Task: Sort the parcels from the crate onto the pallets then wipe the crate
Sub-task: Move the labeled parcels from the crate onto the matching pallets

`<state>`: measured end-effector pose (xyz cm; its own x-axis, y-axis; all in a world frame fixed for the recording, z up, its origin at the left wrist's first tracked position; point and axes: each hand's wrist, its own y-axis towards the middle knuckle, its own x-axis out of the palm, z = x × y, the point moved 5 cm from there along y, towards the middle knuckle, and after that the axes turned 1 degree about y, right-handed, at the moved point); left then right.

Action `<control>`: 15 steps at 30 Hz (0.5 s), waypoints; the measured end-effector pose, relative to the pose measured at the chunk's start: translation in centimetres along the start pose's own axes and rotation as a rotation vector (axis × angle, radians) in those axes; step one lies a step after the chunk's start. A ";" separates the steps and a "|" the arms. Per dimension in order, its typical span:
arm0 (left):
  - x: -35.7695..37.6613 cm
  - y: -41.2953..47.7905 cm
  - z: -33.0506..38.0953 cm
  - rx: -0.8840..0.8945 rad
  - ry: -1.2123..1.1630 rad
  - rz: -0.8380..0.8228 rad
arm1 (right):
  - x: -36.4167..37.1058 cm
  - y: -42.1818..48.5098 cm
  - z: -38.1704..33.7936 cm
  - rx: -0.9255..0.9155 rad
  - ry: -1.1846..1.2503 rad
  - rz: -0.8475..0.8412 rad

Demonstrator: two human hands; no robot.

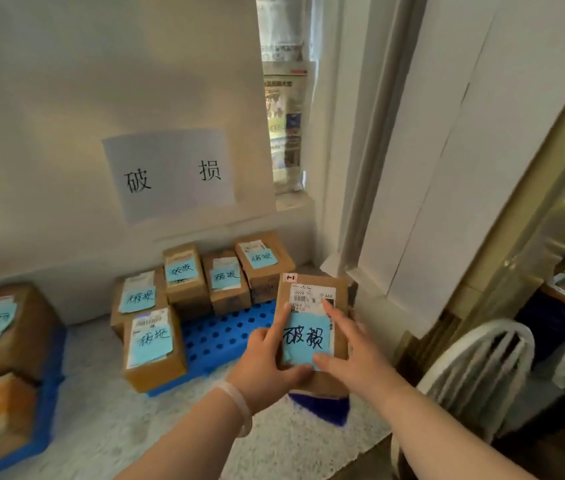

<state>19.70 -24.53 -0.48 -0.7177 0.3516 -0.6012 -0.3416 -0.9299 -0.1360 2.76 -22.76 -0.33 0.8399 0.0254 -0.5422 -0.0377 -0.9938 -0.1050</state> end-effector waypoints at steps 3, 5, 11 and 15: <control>-3.2 0.1 -3.1 -0.024 -0.063 0.072 | 3.6 2.6 -2.3 -0.055 -0.028 -0.059; -5.0 0.3 -4.9 -0.046 -0.119 0.123 | 5.7 4.1 -3.5 -0.069 -0.016 -0.075; -8.5 1.9 -9.2 -0.135 -0.189 0.167 | 10.9 7.2 -4.6 -0.068 0.063 -0.084; -9.8 3.6 -10.7 -0.152 -0.241 0.194 | 11.7 9.8 -5.3 -0.071 0.063 -0.100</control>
<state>31.96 -32.51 -3.52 -0.8892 0.1648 -0.4268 -0.1030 -0.9810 -0.1643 15.11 -32.80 -3.31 0.8698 0.1200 -0.4787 0.0844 -0.9919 -0.0953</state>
